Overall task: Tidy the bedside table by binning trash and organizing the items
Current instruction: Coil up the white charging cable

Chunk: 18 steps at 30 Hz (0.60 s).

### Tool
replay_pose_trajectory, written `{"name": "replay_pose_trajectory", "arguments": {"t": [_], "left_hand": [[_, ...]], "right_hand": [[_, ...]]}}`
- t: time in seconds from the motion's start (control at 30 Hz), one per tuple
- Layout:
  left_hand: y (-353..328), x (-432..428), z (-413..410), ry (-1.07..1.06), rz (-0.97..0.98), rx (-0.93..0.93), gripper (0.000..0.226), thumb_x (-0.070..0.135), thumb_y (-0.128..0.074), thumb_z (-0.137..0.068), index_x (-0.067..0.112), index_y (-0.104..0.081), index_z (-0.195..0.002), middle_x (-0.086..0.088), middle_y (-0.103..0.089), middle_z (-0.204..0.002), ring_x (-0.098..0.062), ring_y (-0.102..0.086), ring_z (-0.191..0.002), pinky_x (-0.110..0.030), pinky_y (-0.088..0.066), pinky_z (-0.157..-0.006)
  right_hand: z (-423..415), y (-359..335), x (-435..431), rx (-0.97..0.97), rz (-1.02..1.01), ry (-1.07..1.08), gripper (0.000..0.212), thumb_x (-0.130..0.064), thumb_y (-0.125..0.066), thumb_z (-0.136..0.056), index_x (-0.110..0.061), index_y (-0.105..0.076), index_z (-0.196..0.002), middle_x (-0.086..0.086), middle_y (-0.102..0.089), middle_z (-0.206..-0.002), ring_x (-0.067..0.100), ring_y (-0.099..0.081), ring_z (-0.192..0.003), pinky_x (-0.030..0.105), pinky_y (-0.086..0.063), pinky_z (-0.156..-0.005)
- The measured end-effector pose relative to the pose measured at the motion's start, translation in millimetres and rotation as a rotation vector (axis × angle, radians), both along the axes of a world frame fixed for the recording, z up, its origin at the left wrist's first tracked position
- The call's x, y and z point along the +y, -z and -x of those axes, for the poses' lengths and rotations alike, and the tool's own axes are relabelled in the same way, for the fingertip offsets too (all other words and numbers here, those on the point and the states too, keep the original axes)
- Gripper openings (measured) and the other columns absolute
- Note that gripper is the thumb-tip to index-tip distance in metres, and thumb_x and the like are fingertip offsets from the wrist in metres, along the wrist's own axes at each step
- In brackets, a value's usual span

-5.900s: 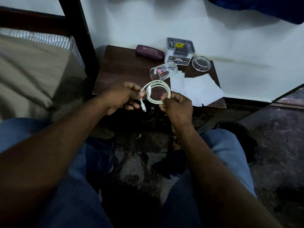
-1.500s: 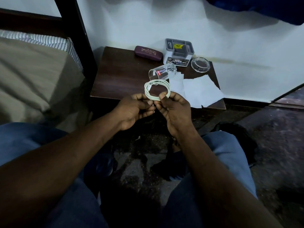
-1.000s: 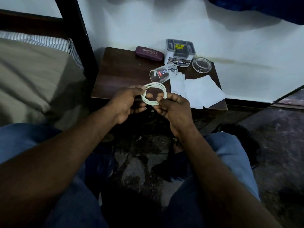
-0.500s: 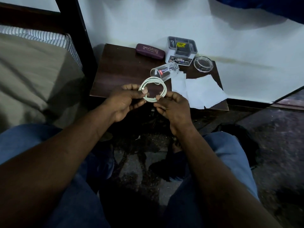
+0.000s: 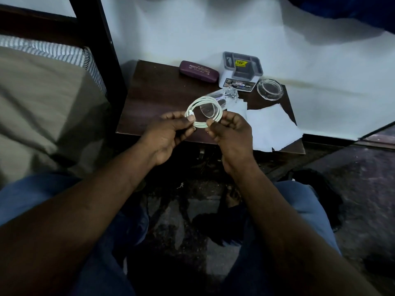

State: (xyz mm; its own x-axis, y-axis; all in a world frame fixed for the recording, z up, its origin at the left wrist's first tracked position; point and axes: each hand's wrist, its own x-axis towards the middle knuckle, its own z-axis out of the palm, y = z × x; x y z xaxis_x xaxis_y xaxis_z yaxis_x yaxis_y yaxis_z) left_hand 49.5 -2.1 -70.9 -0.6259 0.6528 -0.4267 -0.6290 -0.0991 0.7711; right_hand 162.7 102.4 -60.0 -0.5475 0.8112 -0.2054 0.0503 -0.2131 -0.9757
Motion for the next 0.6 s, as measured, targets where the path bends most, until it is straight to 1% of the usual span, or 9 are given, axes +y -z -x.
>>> {"name": "replay_pose_trajectory", "arguments": {"t": [0.07, 0.17, 0.27, 0.33, 0.4, 0.43, 0.5, 0.53, 0.6], "left_hand": [[2, 5, 2, -0.004, 0.007, -0.021, 0.005, 0.006, -0.073, -0.091, 0.009, -0.069, -0.089, -0.003, -0.073, -0.082, -0.009, -0.069, -0.07, -0.015, -0.058, -0.063], [8, 11, 8, -0.061, 0.03, -0.013, 0.008, 0.007, -0.072, -0.092, 0.008, -0.066, -0.087, -0.007, -0.071, -0.084, -0.011, -0.067, -0.07, -0.016, -0.058, -0.063], [15, 12, 22, -0.132, 0.075, 0.022, 0.009, 0.007, -0.072, -0.092, 0.008, -0.066, -0.086, -0.006, -0.07, -0.082, -0.012, -0.066, -0.068, -0.015, -0.057, -0.061], [22, 13, 30, -0.168, 0.112, 0.044, 0.01, 0.007, -0.073, -0.092, 0.008, -0.065, -0.086, -0.005, -0.069, -0.078, -0.011, -0.066, -0.066, -0.015, -0.056, -0.06], [29, 16, 35, -0.196, 0.159, 0.087, 0.007, 0.007, -0.073, -0.092, 0.006, -0.067, -0.089, -0.005, -0.067, -0.076, -0.009, -0.064, -0.061, -0.015, -0.053, -0.055], [31, 18, 38, -0.215, 0.186, 0.124, 0.008, 0.007, -0.074, -0.091, 0.003, -0.069, -0.095, -0.006, -0.067, -0.077, -0.008, -0.063, -0.059, -0.015, -0.051, -0.053], [36, 21, 51, -0.279, 0.243, 0.178, 0.016, 0.006, -0.076, -0.089, 0.0, -0.069, -0.103, -0.008, -0.068, -0.079, -0.007, -0.062, -0.058, -0.015, -0.05, -0.052], [36, 22, 60, -0.312, 0.272, 0.195, 0.016, 0.005, -0.077, -0.089, 0.0, -0.069, -0.102, -0.008, -0.068, -0.078, -0.007, -0.062, -0.056, -0.016, -0.05, -0.051], [37, 25, 83, -0.348, 0.331, 0.233, 0.01, 0.005, -0.078, -0.088, 0.005, -0.068, -0.086, -0.006, -0.068, -0.069, -0.007, -0.061, -0.05, -0.019, -0.051, -0.05]], "right_hand": [[12, -1, 4, -0.024, -0.017, -0.008, 0.022, 0.002, -0.076, -0.088, -0.005, -0.068, -0.107, 0.007, -0.073, -0.091, 0.016, -0.071, -0.086, 0.029, -0.061, -0.078], [30, -1, 9, -0.061, -0.052, -0.059, 0.02, 0.004, -0.075, -0.088, -0.012, -0.068, -0.098, 0.003, -0.074, -0.086, 0.013, -0.071, -0.081, 0.028, -0.06, -0.075], [45, 1, 15, -0.088, -0.03, -0.156, 0.019, 0.004, -0.074, -0.089, -0.013, -0.067, -0.095, 0.005, -0.074, -0.087, 0.012, -0.071, -0.079, 0.024, -0.059, -0.071], [55, 4, 19, -0.128, -0.057, -0.196, 0.017, -0.001, -0.077, -0.089, -0.013, -0.068, -0.097, 0.009, -0.075, -0.09, 0.014, -0.071, -0.079, 0.025, -0.06, -0.071], [63, 9, 25, -0.192, -0.13, -0.205, 0.017, -0.01, -0.079, -0.089, -0.013, -0.07, -0.103, 0.011, -0.078, -0.097, 0.016, -0.072, -0.08, 0.032, -0.062, -0.077], [68, 11, 28, -0.214, -0.151, -0.2, 0.023, -0.014, -0.08, -0.089, -0.012, -0.069, -0.109, 0.01, -0.078, -0.101, 0.017, -0.073, -0.084, 0.035, -0.062, -0.08], [76, 14, 33, -0.235, -0.172, -0.19, 0.035, -0.018, -0.081, -0.086, -0.013, -0.067, -0.117, 0.004, -0.078, -0.106, 0.017, -0.076, -0.095, 0.039, -0.063, -0.088], [81, 15, 33, -0.242, -0.195, -0.184, 0.038, -0.023, -0.082, -0.082, -0.015, -0.067, -0.117, -0.001, -0.078, -0.106, 0.015, -0.076, -0.098, 0.043, -0.062, -0.092], [89, 15, 34, -0.252, -0.243, -0.171, 0.043, -0.04, -0.08, -0.069, -0.025, -0.069, -0.108, -0.007, -0.079, -0.102, 0.009, -0.075, -0.099, 0.047, -0.059, -0.098]]}}
